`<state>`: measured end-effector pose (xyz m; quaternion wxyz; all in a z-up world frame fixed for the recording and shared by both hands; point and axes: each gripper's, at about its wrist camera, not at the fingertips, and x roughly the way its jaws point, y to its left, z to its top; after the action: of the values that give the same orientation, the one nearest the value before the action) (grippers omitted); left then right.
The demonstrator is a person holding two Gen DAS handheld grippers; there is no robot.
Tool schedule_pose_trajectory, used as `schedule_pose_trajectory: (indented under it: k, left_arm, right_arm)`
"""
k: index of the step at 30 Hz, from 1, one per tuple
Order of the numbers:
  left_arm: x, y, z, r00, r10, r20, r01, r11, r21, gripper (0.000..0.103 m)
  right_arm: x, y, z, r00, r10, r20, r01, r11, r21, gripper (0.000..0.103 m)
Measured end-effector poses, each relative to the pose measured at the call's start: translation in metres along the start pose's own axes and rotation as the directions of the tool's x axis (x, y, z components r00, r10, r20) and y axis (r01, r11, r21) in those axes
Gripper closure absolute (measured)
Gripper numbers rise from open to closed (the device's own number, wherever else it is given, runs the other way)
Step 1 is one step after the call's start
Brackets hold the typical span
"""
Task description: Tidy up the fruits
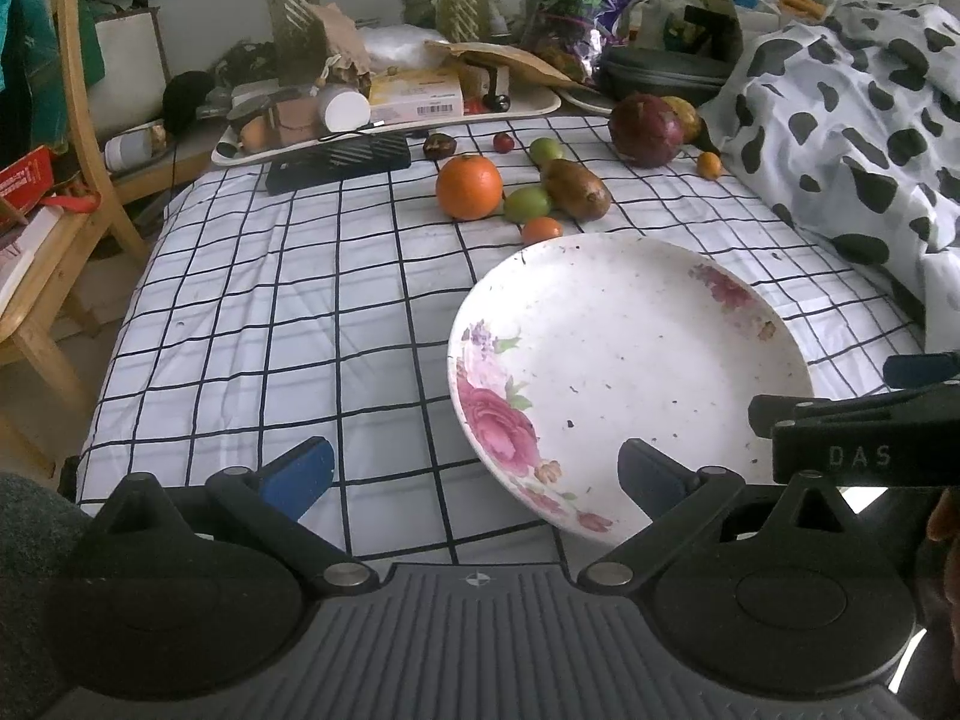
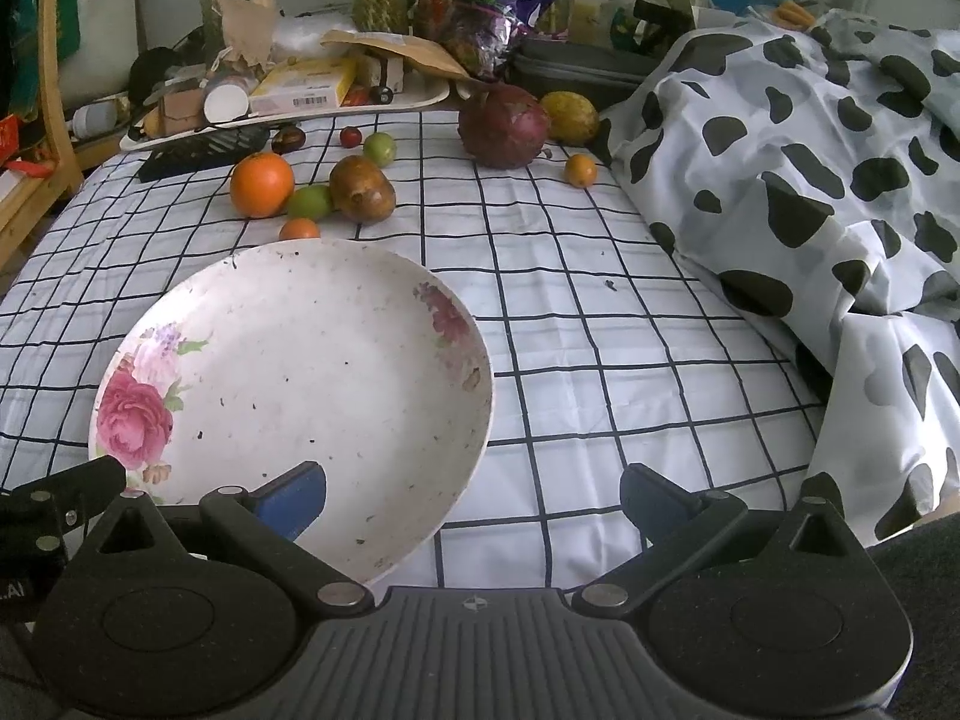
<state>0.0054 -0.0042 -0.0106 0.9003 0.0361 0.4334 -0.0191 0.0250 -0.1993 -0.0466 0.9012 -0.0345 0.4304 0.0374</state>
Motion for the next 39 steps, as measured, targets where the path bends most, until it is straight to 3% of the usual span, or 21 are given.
schedule_pose_trajectory:
  k: [17,39]
  left_arm:
    - [0.0020,0.0006,0.0010,1.000,0.011,-0.004,-0.011,1.000,-0.003,0.001]
    - [0.0017,0.0010,0.0003,1.000,-0.031,-0.005,0.031,1.000,-0.006,0.001]
  right_arm:
    - [-0.0001,-0.0004,0.0004,1.000,0.002,-0.001,-0.002,1.000,0.003,0.000]
    - [-0.0017,-0.0015,0.0002,1.000,-0.002,0.012,0.002,1.000,0.012,0.000]
